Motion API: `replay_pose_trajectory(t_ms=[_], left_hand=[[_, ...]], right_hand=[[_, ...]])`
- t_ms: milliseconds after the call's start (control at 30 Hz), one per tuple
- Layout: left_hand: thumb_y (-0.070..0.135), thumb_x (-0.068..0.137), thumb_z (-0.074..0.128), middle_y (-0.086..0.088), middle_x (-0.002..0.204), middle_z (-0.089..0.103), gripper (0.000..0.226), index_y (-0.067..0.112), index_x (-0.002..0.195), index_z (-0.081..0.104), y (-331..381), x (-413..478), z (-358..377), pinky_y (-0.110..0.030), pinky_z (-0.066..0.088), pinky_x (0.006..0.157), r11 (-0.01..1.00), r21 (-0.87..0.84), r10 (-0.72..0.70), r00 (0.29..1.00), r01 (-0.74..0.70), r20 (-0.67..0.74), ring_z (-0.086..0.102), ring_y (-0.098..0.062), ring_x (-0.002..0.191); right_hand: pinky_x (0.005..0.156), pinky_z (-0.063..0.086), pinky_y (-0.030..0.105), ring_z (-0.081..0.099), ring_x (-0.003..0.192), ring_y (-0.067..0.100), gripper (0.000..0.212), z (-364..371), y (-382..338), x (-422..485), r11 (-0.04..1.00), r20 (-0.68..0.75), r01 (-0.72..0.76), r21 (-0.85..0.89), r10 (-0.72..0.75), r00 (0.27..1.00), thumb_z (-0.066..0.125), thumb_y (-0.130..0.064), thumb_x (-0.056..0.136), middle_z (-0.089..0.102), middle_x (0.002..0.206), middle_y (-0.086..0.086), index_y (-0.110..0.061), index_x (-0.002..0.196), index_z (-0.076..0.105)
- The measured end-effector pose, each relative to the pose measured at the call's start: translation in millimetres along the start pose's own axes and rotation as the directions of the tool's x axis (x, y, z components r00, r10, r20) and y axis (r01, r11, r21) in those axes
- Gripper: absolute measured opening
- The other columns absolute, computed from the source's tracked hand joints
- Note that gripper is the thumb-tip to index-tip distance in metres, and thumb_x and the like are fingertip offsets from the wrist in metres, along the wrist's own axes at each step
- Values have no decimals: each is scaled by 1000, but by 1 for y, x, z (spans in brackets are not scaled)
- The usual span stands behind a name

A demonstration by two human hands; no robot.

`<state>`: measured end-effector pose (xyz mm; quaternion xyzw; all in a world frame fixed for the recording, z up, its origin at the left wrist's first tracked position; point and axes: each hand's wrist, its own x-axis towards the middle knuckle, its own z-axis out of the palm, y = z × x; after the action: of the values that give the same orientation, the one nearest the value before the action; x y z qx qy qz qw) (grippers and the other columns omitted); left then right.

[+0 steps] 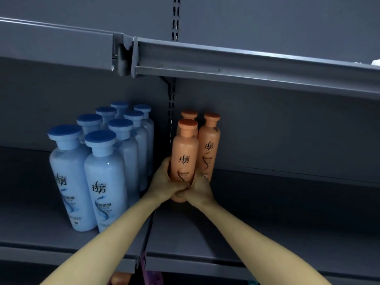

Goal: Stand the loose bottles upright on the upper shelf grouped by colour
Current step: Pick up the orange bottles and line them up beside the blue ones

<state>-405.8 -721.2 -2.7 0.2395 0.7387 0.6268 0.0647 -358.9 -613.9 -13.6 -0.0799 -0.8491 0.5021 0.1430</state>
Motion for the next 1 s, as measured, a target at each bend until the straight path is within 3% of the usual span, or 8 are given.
replay_pose_trajectory(t_ms=[200,300,367,533,767,900,1000], left_hand=[[-6,67,76,5,113,57,83,19,137,37,-3,-1,1,-28,48,89,1000,-25,-7,1000,8,8,57,-11,106],[-4,73,73,3,119,56,82,21,140,33,-4,-4,3,-26,45,90,998,-56,-17,1000,18,16,54,-10,109],[-1,79,69,4,123,54,79,23,143,29,-5,-7,6,-26,43,92,996,-86,-21,1000,22,13,52,-9,112],[3,87,62,10,124,46,78,26,146,17,-5,-10,13,-26,39,96,994,-110,-20,1000,22,14,45,-5,116],[1,88,59,8,126,45,76,24,146,17,-6,-5,13,-25,38,95,996,-84,-8,1000,9,21,44,-6,117],[3,88,59,8,128,43,77,25,147,14,-6,0,13,-26,38,97,998,-67,-11,999,13,33,42,-6,120],[3,89,59,7,129,42,77,25,147,14,-6,2,13,-27,38,97,998,-57,-9,999,11,37,42,-6,120]], right_hand=[[66,48,10,58,87,1,60,1,7,2,1000,12,-17,9,17,1000,77,2,65,62,100,-7,-22,113,49],[78,58,29,63,97,9,64,7,14,1,999,0,-43,30,43,999,78,-4,65,64,106,-3,-19,120,50],[79,59,37,62,103,13,64,11,15,-1,997,-2,-57,43,57,998,78,-8,69,63,111,-3,-21,123,48],[61,53,13,57,94,7,40,13,19,-1,992,17,-71,101,70,997,63,-9,88,56,113,0,-22,120,42],[80,59,40,60,105,17,44,20,19,6,991,-36,-71,117,76,996,62,-16,88,58,117,3,-21,125,40],[79,58,40,61,105,17,47,22,22,9,995,-58,-40,91,46,997,63,-19,87,59,115,3,-20,128,40],[76,59,30,60,104,13,47,21,23,13,994,-51,-32,106,38,998,61,-18,89,57,117,3,-18,131,38]])
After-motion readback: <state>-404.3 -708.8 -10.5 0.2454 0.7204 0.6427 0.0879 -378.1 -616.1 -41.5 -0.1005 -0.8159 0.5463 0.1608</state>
